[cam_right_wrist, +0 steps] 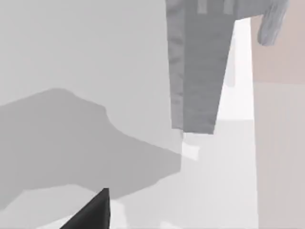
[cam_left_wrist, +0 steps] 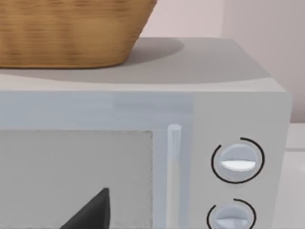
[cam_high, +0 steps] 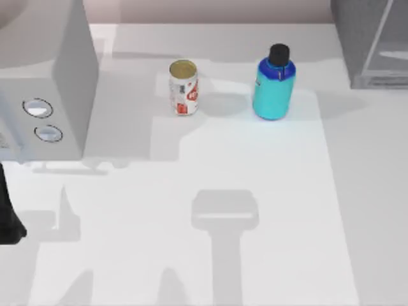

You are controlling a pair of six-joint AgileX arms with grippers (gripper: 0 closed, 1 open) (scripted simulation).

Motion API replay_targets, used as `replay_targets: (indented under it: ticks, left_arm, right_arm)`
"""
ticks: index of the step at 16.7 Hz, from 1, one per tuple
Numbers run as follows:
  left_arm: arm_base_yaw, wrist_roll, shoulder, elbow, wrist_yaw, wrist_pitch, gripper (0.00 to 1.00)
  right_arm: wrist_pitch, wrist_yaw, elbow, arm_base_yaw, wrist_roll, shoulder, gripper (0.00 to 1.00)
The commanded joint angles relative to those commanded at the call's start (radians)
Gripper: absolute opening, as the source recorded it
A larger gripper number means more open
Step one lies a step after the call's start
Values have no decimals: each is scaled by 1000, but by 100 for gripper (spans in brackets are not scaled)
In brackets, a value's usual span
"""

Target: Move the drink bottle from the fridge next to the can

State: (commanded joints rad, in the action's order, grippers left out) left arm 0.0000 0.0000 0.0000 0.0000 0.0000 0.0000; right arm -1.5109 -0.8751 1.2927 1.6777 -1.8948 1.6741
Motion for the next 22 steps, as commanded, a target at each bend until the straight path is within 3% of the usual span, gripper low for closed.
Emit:
replay_targets:
  ticks: [4, 12, 16, 22]
  left_arm:
    - [0, 0, 0, 0, 0, 0, 100]
    - [0, 0, 0, 0, 0, 0, 100]
    - [0, 0, 0, 0, 0, 0, 100]
    - [0, 0, 0, 0, 0, 0, 100]
  right_arm:
    - [36, -70, 35, 126, -130, 133, 100]
    - [65, -72, 36, 100, -101, 142, 100]
    - [215, -56, 48, -50, 87, 165, 100]
    - [600, 15, 42, -379, 567, 190, 100]
